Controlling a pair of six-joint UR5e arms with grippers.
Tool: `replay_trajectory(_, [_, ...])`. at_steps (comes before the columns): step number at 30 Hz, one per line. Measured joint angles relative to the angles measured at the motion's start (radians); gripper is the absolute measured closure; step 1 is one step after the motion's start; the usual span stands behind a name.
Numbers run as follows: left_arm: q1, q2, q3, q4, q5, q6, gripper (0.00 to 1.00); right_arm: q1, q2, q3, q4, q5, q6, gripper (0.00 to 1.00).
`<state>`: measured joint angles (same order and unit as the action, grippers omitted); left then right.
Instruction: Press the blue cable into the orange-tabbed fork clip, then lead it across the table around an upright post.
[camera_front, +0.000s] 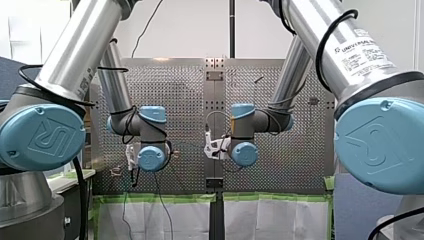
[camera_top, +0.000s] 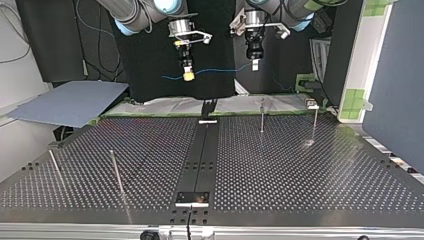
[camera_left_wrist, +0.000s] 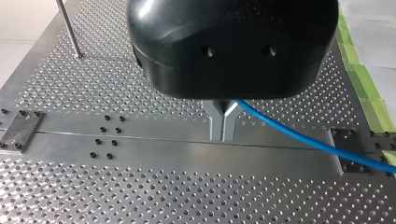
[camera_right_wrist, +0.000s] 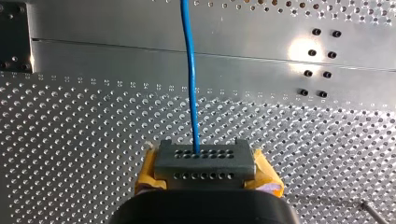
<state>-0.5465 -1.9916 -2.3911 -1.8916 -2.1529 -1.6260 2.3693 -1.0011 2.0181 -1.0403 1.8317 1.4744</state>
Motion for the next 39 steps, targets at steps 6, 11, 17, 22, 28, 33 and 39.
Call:
replay_trajectory(6, [0.000, 0.000, 0.000, 0.000, 0.000, 0.000, 1.00, 0.000, 0.000, 0.000, 0.000, 0.000, 0.000, 1.00])
replay_trajectory(11, [0.000, 0.000, 0.000, 0.000, 0.000, 0.000, 1.00, 0.000, 0.000, 0.000, 0.000, 0.000, 0.000, 1.00])
replay_trajectory(17, [0.000, 0.000, 0.000, 0.000, 0.000, 0.000, 1.00, 0.000, 0.000, 0.000, 0.000, 0.000, 0.000, 1.00])
replay_trajectory(22, [0.000, 0.000, 0.000, 0.000, 0.000, 0.000, 1.00, 0.000, 0.000, 0.000, 0.000, 0.000, 0.000, 1.00])
replay_trajectory(28, [0.000, 0.000, 0.000, 0.000, 0.000, 0.000, 0.95, 0.000, 0.000, 0.000, 0.000, 0.000, 0.000, 1.00])
replay_trajectory(33, [0.000, 0.000, 0.000, 0.000, 0.000, 0.000, 0.95, 0.000, 0.000, 0.000, 0.000, 0.000, 0.000, 1.00])
replay_trajectory(39, [0.000, 0.000, 0.000, 0.000, 0.000, 0.000, 0.87, 0.000, 0.000, 0.000, 0.000, 0.000, 0.000, 1.00])
